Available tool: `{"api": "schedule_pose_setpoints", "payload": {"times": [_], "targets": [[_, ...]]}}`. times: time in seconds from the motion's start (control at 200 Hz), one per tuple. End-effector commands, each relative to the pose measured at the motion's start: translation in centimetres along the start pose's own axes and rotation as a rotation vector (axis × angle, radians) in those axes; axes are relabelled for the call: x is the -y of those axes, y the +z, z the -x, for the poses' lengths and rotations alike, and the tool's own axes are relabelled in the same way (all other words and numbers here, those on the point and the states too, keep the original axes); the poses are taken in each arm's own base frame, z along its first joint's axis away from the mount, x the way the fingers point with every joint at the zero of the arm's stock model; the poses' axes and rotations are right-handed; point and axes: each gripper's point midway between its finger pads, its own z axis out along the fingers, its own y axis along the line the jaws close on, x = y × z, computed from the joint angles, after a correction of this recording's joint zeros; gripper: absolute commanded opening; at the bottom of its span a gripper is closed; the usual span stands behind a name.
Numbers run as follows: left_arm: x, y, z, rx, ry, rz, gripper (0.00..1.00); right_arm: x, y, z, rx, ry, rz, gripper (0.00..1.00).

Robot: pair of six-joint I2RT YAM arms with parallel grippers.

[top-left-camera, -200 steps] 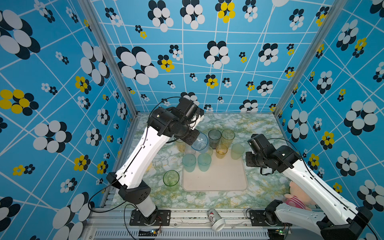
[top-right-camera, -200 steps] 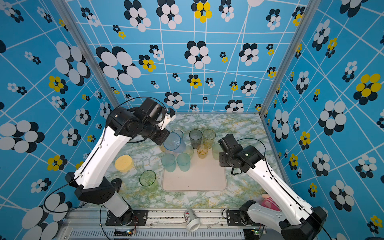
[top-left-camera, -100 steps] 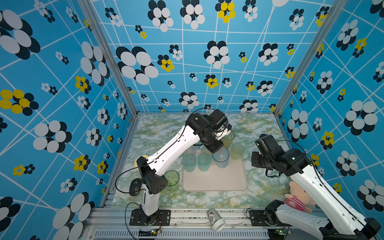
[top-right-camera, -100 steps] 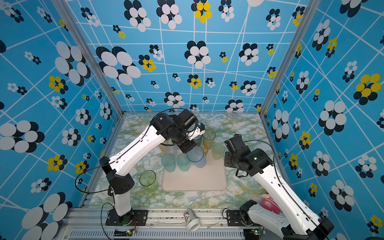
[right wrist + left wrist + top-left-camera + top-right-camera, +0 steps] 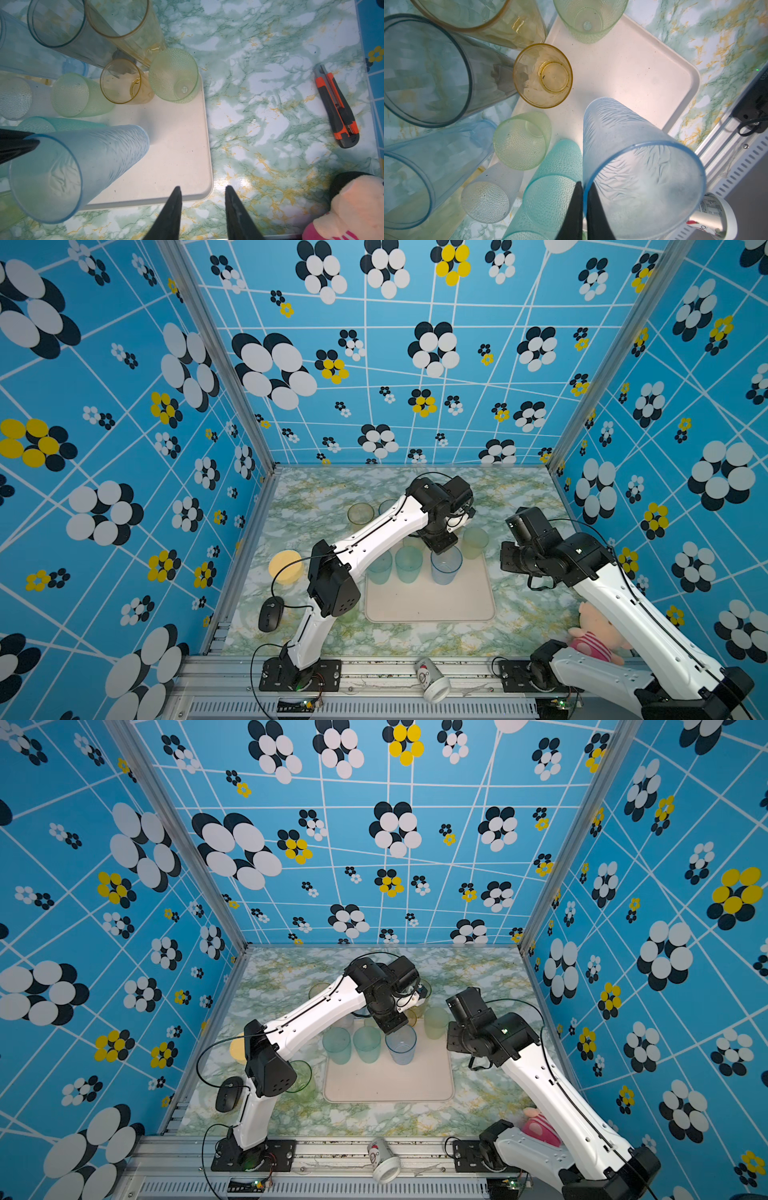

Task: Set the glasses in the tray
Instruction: 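Carry the light blue cup with the left gripper over the tray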

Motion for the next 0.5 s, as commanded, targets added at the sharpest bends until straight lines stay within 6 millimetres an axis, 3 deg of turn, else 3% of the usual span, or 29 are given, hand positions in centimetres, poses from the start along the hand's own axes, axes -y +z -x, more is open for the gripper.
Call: {"api": "schedule_pose_setpoints", "payload": {"times": [0.0,0.495], "targets": [[-0.5,0.3,0.7,0.008,0.021,0.032,0.03,-0.2,0.3,0.1,-0.004,-0.005,0.013,0.37],[-1.8,2.3,0.4,-0.060,0.013,0.058,0.03,-0.4,1.6,-0.2,-0.033,-0.002,0.025,0.37]]}}
